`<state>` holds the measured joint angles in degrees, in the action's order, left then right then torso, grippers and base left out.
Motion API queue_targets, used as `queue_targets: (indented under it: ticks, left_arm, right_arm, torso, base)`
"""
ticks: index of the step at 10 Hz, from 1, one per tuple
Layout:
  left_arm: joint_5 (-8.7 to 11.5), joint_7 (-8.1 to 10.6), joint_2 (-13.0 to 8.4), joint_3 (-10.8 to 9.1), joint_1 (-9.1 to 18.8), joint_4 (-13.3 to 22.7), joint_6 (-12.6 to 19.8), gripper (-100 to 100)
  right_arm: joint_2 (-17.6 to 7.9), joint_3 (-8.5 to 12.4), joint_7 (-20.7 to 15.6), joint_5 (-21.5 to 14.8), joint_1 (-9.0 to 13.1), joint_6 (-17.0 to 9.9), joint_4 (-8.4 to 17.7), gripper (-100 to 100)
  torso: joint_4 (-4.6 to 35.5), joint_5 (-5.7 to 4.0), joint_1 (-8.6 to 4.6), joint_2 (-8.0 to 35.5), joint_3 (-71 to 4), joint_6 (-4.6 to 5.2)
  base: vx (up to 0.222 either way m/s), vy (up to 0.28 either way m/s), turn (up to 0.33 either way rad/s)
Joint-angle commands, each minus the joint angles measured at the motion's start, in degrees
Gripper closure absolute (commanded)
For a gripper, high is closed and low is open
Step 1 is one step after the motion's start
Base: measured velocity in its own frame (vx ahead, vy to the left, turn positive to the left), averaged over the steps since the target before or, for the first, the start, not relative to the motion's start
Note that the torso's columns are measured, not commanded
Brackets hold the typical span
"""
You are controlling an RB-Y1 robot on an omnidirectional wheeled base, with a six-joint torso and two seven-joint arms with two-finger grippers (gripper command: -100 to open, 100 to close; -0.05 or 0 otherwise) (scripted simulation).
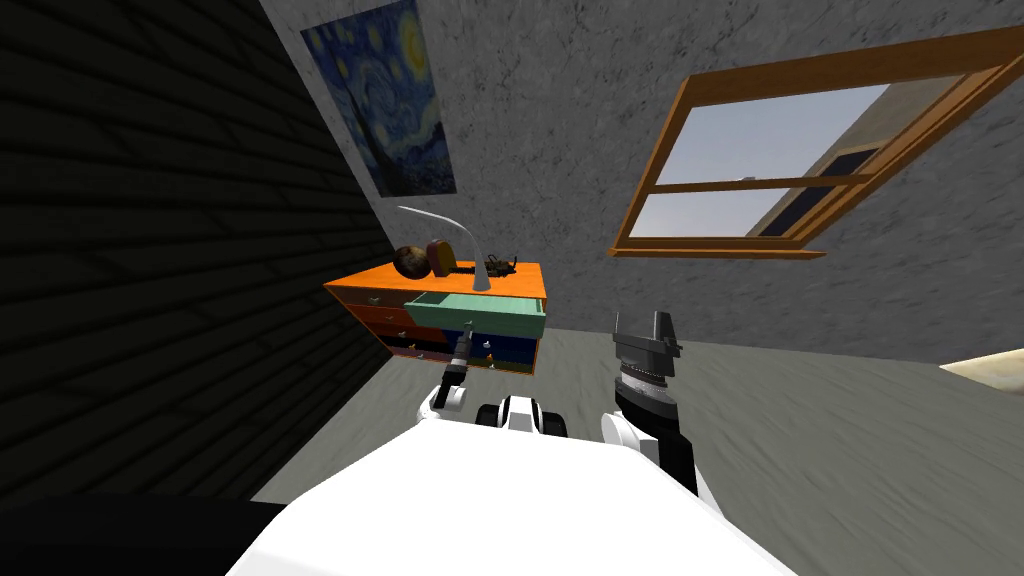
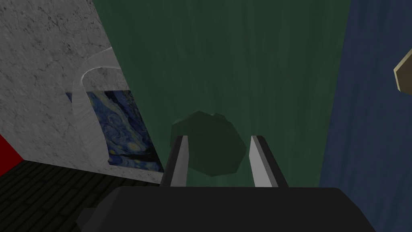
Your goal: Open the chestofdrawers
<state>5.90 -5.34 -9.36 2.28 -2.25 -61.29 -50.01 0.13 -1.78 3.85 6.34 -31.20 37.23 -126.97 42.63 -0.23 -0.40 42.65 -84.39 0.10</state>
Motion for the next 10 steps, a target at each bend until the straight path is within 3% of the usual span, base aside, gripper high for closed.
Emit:
queue_targets:
  ticks: [1, 2, 3, 4, 5, 6, 7, 8, 10]
  left_arm:
    - [3.9, -1.00, -2.1, 3.94, 2.8, 1.8, -1.3, 100]
    - [4.0, -1.00, -2.1, 4.58, 2.8, 1.8, -1.3, 100]
    - [6.5, -1.58, -3.5, 6.63, 4.7, 3.6, -1.9, 100]
    - [6.6, -1.58, -3.5, 7.24, 4.7, 3.6, -1.9, 100]
    - [9.1, -2.17, -5.0, 9.39, 6.6, 5.3, -2.5, 100]
    - [9.2, -2.17, -5.0, 9.90, 6.6, 5.3, -2.5, 100]
    - [11.7, -2.75, -6.5, 12.09, 8.5, 7.1, -3.1, 100]
    - [11.8, -2.75, -6.5, 12.56, 8.5, 7.1, -3.1, 100]
    - [15.9, -3.93, -9.5, 16.72, 12.3, 10.6, -4.3, 100]
  right_arm:
    - [0.0, 0.0, 0.0, 0.0, 0.0, 0.0, 0.0, 0]
    - [0.0, 0.0, 0.0, 0.0, 0.0, 0.0, 0.0, 0]
    - [0.0, 0.0, 0.0, 0.0, 0.0, 0.0, 0.0, 0]
    - [0.0, 0.0, 0.0, 0.0, 0.0, 0.0, 0.0, 0]
    - [0.0, 0.0, 0.0, 0.0, 0.0, 0.0, 0.0, 0]
    - [0.0, 0.0, 0.0, 0.0, 0.0, 0.0, 0.0, 0]
    - [0.0, 0.0, 0.0, 0.0, 0.0, 0.0, 0.0, 0]
    - [0.0, 0.0, 0.0, 0.0, 0.0, 0.0, 0.0, 0]
    - [0.0, 0.0, 0.0, 0.0, 0.0, 0.0, 0.0, 0]
  torso:
    - [0.0, -0.01, -0.05, 0.1, 0.0, 0.08]
    - [0.1, -0.02, -0.04, 0.1, 0.1, 0.03]
    - [0.0, 0.02, -0.02, 0.1, 0.0, 0.10]
    - [0.1, -0.02, 0.00, 0.1, 0.0, -0.02]
    - [0.1, -0.01, -0.02, 0.1, 0.0, 0.07]
    - [0.1, -0.02, -0.03, 0.1, 0.1, 0.03]
    - [0.1, -0.05, -0.08, 0.1, 0.1, 0.06]
    - [0.2, -0.11, -0.07, 0.2, 0.1, -0.06]
    - [0.1, -0.06, 0.07, 0.2, 0.1, -0.14]
  base:
    - [-0.061, -0.023, 0.157]
    - [-0.049, -0.013, 0.083]
    - [-0.057, -0.019, 0.166]
    - [-0.053, -0.021, 0.077]
    - [-0.069, -0.020, 0.119]
    - [-0.052, -0.021, 0.090]
    - [-0.055, -0.031, 0.150]
    - [-0.046, -0.023, 0.089]
    - [-0.079, -0.031, 0.180]
